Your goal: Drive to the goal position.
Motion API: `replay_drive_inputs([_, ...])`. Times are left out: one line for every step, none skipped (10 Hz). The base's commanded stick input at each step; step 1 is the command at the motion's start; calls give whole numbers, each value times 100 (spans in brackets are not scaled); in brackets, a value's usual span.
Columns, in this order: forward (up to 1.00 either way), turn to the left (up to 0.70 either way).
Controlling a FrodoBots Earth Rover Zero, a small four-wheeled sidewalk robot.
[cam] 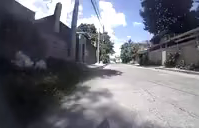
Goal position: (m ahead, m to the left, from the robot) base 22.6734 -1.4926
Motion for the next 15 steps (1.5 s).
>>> replay_drive_inputs([70, 0])
replay_drive_inputs([70, 0])
replay_drive_inputs([70, 0])
replay_drive_inputs([70, 0])
replay_drive_inputs([70, 0])
replay_drive_inputs([70, -6])
replay_drive_inputs([70, -24])
replay_drive_inputs([70, -32])
replay_drive_inputs([70, -35])
replay_drive_inputs([70, -35])
replay_drive_inputs([70, -35])
replay_drive_inputs([70, -35])
replay_drive_inputs([70, -35])
replay_drive_inputs([70, -35])
replay_drive_inputs([70, -34])
